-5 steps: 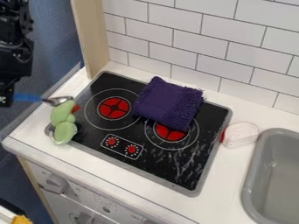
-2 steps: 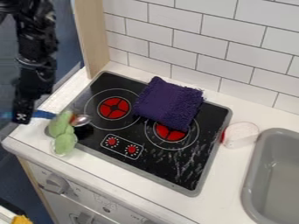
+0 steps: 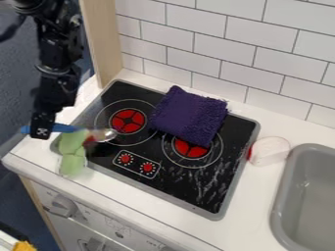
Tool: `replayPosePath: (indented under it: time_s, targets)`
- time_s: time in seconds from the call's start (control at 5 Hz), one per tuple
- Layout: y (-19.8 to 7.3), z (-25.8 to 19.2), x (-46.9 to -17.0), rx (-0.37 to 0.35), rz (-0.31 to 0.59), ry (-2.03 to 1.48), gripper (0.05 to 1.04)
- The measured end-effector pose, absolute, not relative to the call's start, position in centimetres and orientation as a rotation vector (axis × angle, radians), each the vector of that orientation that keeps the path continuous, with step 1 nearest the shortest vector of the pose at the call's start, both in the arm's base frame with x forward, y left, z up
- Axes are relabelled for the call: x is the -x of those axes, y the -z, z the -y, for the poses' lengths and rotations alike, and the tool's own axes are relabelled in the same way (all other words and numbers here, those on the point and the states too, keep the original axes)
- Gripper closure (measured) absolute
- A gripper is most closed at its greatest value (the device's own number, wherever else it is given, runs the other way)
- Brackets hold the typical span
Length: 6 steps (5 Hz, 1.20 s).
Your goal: Move the blue spoon to the bottom corner of the burners
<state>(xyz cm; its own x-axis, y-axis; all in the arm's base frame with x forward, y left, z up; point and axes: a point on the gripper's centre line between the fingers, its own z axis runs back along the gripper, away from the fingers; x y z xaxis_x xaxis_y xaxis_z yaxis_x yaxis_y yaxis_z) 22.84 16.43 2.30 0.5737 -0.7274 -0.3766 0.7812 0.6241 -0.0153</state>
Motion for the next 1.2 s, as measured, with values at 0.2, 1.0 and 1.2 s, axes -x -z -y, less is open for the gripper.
replayPosePath:
  time_s: [0.2,1.0,1.2]
  targets:
    - [-2.2,-15.8,-23.1,-0.146,-0.356,0.903,0.667]
    - [-1.3,-7.6,-25.7,-0.108,-0.255,1.128,0.667]
    - [-1.7,-6.3,-27.2,-0.113,-0.201,1.158,0.667]
